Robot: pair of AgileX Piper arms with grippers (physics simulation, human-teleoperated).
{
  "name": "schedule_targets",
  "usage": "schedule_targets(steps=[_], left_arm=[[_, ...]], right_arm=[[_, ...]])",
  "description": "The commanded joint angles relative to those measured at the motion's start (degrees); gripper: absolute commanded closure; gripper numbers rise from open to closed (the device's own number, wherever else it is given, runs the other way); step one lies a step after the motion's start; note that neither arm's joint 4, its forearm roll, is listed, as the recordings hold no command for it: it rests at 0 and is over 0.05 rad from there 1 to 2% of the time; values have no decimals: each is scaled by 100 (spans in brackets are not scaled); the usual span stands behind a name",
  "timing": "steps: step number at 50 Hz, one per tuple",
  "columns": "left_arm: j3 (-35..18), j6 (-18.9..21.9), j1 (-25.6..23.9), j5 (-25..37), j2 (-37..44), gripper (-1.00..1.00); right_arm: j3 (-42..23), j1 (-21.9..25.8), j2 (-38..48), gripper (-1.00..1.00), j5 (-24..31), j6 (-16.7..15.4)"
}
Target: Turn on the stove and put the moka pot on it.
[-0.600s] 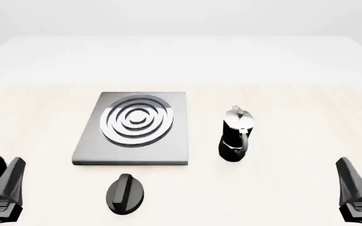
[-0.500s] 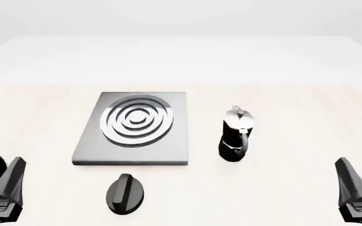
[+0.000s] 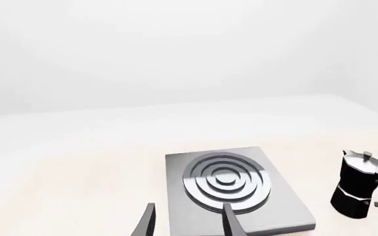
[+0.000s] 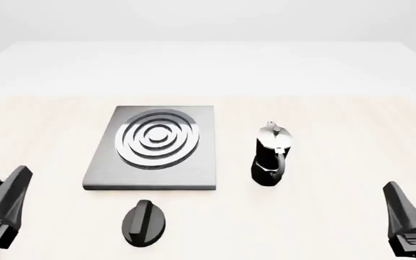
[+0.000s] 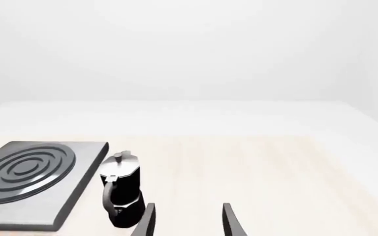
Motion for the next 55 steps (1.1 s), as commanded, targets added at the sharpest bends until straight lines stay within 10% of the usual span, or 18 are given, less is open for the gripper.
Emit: schedule_targets(steps=[1, 18, 55], left_arm=[[-1043, -168, -872, 316, 945, -100], [-2584, 563, -2160, 813, 3399, -100], [-3304, -1027, -4030, 564, 6609, -100]], right_arm=[[-3, 69, 0, -100, -9, -22], [-6, 139, 0, -100, -25, -186], [13, 111, 1, -100, 79, -74]])
